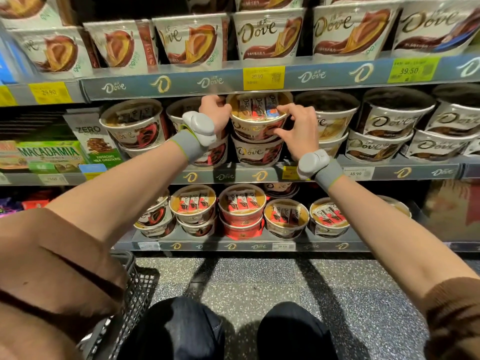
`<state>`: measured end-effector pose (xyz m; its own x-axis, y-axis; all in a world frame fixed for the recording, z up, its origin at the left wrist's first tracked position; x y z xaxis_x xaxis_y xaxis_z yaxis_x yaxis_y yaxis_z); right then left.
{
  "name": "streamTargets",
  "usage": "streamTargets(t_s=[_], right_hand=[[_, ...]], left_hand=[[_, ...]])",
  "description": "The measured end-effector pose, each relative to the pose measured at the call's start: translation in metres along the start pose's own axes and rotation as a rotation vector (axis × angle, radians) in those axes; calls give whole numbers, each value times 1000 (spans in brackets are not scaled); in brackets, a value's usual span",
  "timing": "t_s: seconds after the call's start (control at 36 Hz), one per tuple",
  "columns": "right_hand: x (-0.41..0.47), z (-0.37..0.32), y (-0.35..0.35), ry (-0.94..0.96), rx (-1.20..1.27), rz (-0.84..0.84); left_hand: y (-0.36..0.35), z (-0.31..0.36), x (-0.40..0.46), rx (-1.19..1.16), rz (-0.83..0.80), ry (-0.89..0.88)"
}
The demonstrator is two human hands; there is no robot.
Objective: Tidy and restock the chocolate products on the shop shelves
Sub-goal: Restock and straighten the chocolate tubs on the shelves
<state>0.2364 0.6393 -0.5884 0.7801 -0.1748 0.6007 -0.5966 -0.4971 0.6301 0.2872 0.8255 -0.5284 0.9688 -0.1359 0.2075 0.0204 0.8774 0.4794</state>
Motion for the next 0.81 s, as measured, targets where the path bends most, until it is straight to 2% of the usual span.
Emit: streamTargets(t_s=[0.47,0.81], right_hand=[[-5,-2,-3,-73,-188,-62],[-9,4,-10,-41,-169,-41]], left_hand=[[-2,-4,6,75,-68,15],[1,-4,11,80,3,54]])
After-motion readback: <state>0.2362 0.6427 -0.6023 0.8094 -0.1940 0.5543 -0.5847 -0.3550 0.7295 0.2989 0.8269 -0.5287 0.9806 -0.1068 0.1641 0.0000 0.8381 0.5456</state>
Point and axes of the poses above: each hand's wrist, its own x-axis towards the middle knuckle, its own y-axis out of the back of the hand, z = x × y, the point moved 1 cm from there along x, towards the middle knuckle, and after that the axes turned 7 degrees about -z, right-handed, at the moved point
